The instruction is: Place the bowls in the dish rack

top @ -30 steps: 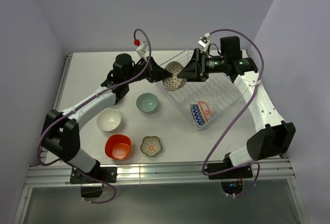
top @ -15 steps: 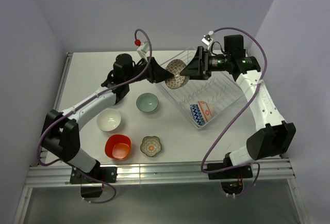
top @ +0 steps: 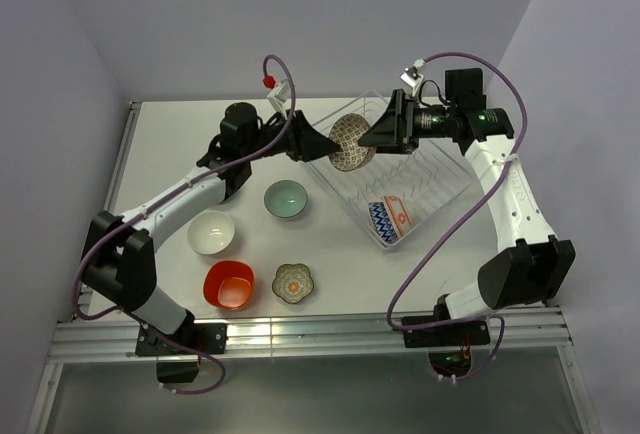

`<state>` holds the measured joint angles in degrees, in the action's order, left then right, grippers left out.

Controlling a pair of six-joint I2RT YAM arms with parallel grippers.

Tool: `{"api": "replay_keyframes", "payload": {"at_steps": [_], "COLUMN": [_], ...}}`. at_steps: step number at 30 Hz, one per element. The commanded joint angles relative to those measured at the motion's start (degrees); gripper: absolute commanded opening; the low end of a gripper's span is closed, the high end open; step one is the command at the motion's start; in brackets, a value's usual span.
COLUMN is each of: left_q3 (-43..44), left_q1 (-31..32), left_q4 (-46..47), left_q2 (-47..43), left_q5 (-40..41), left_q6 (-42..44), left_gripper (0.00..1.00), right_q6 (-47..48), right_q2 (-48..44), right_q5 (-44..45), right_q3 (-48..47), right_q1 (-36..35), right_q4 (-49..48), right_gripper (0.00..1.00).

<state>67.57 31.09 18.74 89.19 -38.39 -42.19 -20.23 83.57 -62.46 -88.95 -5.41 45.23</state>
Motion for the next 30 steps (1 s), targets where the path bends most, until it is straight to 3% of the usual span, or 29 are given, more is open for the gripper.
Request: {"api": "replay_keyframes", "payload": {"at_steps": [1,6,8,9,10,13,14,30], "left_q3": [3.62,4.24,3.88,3.80,3.36,2.31,2.22,1.95], "left_q1": [0.02,0.64,0.73,0.81,0.73,0.64,0.64,0.11], "left_q4": [3.32,4.45,5.95,6.22,6.65,8.41,9.29,9.29], "left_q2": [0.98,2.57,3.09,3.27,3.36,3.36,3.45,3.98], "left_q5": [-1.95,-1.42,-2.04,-2.30,-2.56,-2.30,-2.39,-2.13], "left_q6": [-1.66,-3.76,-5.00,-6.22,-6.67,-8.51,-9.04,-9.92], "left_gripper": [0.62,0.57,0.34,0.21,0.00,0.00,0.00,0.00], "right_q6": [0.80,0.54,-0.16,-0.77,-1.39,-2.97,-3.24,-7.90], "right_q2": [-3.06,-3.15,-3.06,-2.98,-2.80,-2.53,-2.62,-1.83], "right_q5": [-4.16,-5.04,-5.66,-6.09,-6.45,-6.98,-6.80,-9.44], "right_q3": [-2.46,-2.11,-2.28,-2.54,-2.63,-2.64,-2.55,-2.55], "right_q1": [-1.18,-2.50,-2.85,-2.85,-3.03,-3.03,-2.94,-2.06], "right_q4": [-1.20,-1.11,-1.55,-1.46,-1.46,-1.55,-1.55,-3.75], "right_gripper": [0.00,0.00,0.01,0.07,0.26,0.51,0.55,0.88]}}
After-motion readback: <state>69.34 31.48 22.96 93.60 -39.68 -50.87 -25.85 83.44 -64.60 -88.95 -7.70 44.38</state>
